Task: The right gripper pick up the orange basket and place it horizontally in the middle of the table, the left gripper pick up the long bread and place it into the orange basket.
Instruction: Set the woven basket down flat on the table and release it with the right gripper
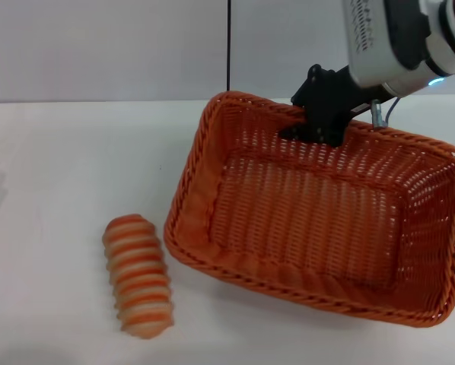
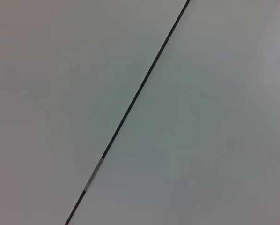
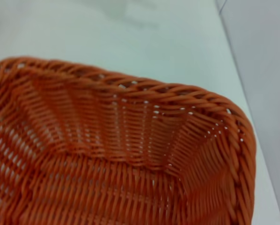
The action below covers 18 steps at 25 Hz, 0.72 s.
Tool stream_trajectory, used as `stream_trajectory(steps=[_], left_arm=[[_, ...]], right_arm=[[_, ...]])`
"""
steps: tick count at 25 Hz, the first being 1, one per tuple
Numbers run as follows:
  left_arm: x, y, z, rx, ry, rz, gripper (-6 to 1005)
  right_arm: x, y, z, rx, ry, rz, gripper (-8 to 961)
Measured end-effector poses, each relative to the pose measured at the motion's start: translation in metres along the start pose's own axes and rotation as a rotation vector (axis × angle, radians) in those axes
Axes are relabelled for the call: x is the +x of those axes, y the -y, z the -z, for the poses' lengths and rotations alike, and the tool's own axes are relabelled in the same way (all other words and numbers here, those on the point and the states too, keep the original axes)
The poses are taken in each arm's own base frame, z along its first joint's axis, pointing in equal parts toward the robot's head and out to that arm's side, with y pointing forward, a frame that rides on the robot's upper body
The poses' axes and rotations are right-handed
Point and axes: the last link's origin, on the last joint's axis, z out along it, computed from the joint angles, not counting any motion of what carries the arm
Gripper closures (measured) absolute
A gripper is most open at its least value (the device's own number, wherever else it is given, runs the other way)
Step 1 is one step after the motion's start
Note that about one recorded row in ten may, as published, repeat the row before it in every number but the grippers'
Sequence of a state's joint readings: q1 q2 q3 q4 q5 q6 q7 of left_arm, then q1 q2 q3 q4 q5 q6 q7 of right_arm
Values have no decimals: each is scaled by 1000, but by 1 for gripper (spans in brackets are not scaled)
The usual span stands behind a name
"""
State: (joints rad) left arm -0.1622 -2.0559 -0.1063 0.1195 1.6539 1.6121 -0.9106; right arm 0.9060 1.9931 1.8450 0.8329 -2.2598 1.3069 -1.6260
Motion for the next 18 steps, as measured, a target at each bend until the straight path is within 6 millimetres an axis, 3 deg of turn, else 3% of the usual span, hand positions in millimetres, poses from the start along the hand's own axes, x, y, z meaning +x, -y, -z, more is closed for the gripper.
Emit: stream_trajectory(steps=[5, 18], left_arm=[[2, 1, -1, -1, 0, -1, 186], [3, 3, -2, 4, 7, -10, 186]], right_arm=[[-1, 3, -7, 51, -55, 39, 824], [-26, -2, -27, 174, 25, 187, 823]])
